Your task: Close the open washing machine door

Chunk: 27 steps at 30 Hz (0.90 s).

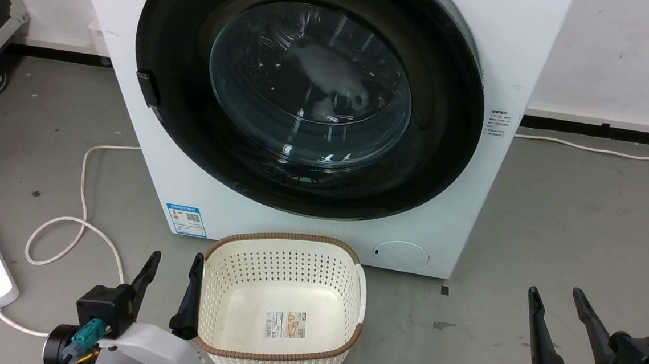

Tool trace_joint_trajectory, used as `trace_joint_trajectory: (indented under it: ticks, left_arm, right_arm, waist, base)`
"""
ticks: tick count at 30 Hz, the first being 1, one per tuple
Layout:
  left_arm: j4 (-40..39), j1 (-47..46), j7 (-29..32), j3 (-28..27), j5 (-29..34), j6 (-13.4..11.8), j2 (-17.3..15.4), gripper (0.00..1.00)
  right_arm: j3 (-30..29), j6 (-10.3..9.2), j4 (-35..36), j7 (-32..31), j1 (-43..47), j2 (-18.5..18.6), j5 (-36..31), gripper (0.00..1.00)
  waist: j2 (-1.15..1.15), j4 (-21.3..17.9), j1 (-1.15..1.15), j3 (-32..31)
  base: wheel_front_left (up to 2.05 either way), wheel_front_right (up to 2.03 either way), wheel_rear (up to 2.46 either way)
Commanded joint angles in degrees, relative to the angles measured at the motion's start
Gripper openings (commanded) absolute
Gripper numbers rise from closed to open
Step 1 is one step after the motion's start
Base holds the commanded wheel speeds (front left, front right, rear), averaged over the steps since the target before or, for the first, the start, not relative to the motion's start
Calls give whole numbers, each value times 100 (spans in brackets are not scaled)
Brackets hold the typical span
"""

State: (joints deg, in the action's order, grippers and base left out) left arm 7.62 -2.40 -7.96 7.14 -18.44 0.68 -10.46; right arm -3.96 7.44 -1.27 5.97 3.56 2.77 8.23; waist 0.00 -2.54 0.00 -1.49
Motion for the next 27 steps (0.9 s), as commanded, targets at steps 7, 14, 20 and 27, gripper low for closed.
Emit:
trace_joint_trajectory:
  ticks: [7, 14, 20, 27]
  left_arm:
    - [-94, -50, 75, 30, -58, -34, -53, 100]
    - [-134, -39, 71, 33, -93, -72, -68, 100]
    - [-132, -71, 63, 54, -115, -68, -108, 100]
    - [-122, -11, 68, 70, -86, -52, -88, 0]
  right_arm:
    - [39, 5, 41, -57, 76, 10, 80, 100]
    - [78, 5, 12, -51, 101, 10, 163, 100]
    - [101, 5, -26, -12, 73, 10, 210, 100]
    - [94, 0, -23, -36, -1, 0, 186, 0]
  waist:
    - [0, -38, 0, -23]
    - [0, -37, 0, -9]
    - [0, -26, 0, 16]
    - [0, -22, 0, 22]
  base:
    - [0, 0, 0]
    - [0, 0, 0]
    - [0, 0, 0]
    - [0, 0, 0]
